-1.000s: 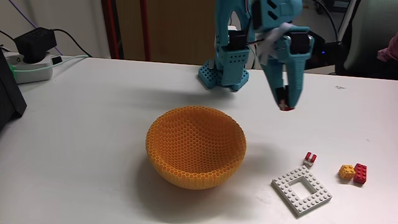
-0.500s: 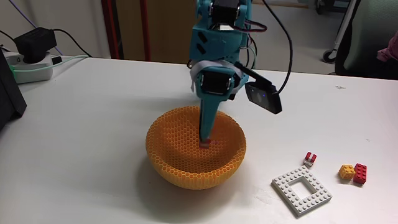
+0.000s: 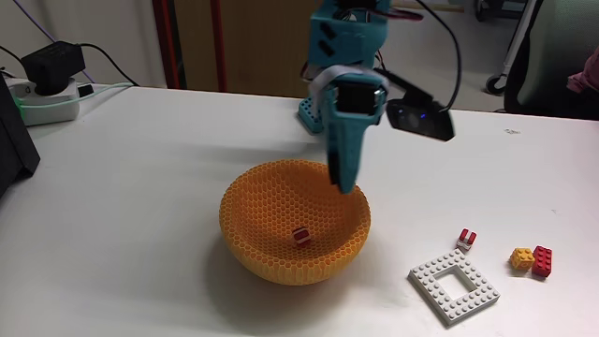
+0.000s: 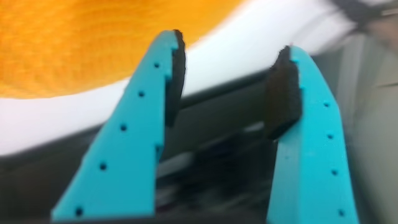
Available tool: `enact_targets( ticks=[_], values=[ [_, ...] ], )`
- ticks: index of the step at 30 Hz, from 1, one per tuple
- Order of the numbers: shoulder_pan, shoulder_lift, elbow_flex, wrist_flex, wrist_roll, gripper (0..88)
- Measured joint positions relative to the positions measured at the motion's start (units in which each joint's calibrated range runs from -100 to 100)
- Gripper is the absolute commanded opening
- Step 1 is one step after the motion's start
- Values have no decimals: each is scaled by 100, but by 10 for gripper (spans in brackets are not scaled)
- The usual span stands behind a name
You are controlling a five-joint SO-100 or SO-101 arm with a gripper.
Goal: Pick only small cubed objects and place them into the bowl
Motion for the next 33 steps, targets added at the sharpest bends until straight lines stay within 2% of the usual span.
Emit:
enact_targets(
  ticks=[5, 8, 16, 33],
  values=[
    [-2302, 10, -20, 211, -176, 89],
    [-2998, 738, -30, 78, -278, 110],
    [-3752, 2764, -404, -355, -493, 210],
    [-3791, 3660, -759, -876, -552, 210]
  ],
)
